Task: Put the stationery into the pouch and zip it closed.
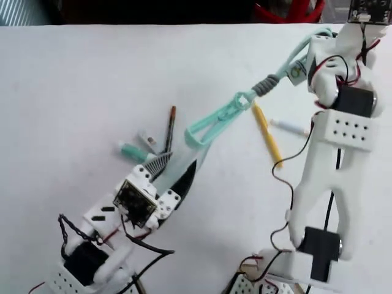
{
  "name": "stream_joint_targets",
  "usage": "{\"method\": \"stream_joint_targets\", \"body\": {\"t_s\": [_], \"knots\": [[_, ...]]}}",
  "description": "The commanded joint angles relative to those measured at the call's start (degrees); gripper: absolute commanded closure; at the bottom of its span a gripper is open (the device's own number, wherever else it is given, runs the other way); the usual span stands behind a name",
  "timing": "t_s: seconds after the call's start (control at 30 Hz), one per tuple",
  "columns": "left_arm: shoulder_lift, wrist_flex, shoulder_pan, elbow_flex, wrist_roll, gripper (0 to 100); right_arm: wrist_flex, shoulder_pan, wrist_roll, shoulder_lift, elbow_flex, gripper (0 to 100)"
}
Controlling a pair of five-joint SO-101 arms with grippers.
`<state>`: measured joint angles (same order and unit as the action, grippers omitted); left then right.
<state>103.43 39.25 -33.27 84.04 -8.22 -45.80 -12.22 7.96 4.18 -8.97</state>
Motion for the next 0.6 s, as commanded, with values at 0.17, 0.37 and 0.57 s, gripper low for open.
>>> {"method": "stream_joint_targets", "body": {"t_s": [0.17,0.37,0.57], "knots": [[1.5,0.1,-0.7,-0.5,0.8,93,11.8,-1.9,0.3,-11.2,-0.7,97.8],[1.5,0.1,-0.7,-0.4,0.8,93,14.2,-2.0,0.4,-20.5,-0.8,97.8],[1.5,0.1,-0.7,-0.4,0.8,93,14.5,-1.6,0.5,-26.8,-0.8,97.8]]}}
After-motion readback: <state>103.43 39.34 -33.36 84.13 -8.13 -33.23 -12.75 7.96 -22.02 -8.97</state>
